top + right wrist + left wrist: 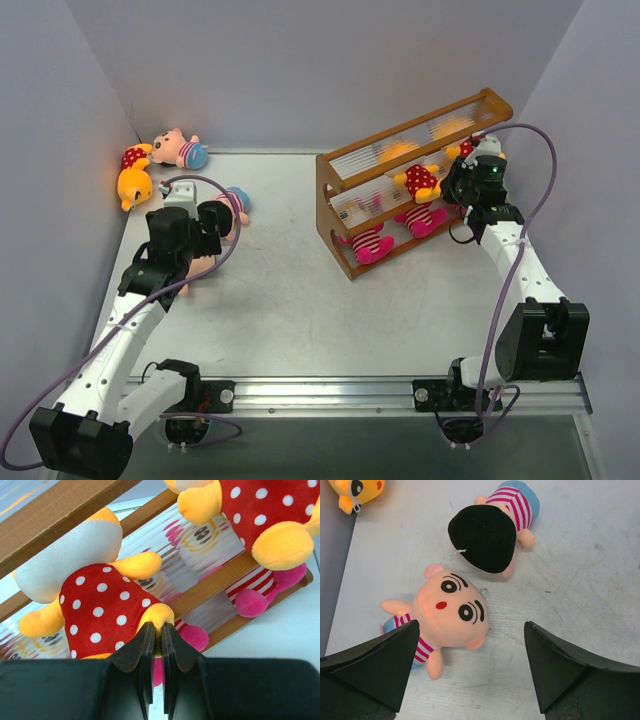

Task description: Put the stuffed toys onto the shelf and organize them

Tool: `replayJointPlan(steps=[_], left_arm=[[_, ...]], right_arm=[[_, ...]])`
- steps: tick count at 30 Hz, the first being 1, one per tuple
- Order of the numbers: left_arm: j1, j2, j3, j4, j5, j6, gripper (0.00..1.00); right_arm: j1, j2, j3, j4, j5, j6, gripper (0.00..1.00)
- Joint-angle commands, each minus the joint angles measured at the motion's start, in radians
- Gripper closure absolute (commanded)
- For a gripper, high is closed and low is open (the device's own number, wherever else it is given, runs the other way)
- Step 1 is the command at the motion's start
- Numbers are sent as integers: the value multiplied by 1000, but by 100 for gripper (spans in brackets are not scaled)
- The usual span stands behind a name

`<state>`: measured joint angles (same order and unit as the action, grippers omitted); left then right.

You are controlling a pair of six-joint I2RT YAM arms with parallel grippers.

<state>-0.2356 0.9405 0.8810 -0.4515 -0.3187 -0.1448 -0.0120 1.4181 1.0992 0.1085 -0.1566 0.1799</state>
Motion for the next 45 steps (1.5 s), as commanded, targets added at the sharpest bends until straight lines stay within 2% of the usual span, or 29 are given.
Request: replayJointPlan(steps=[1, 11, 17, 20, 34, 45], left_arm=[[-5, -17, 3, 51, -13, 8, 6], [-5, -17, 3, 51, -11, 10, 6], [-7, -17, 3, 51, -10, 10, 6], [-7, -17, 3, 51, -10, 8, 6], [-7, -22, 3, 51, -10, 10, 6], [-7, -17, 3, 50, -6, -1, 6]], right_arm=[[6, -51, 21, 34, 57, -36, 94], [33, -57, 11, 51, 57, -45, 90], [35, -62, -2, 51, 55, -37, 82], [35, -68, -5, 51, 60, -34, 72], [35, -100, 10, 37, 68, -25, 45], [37, -177, 94, -59, 78, -2, 5]])
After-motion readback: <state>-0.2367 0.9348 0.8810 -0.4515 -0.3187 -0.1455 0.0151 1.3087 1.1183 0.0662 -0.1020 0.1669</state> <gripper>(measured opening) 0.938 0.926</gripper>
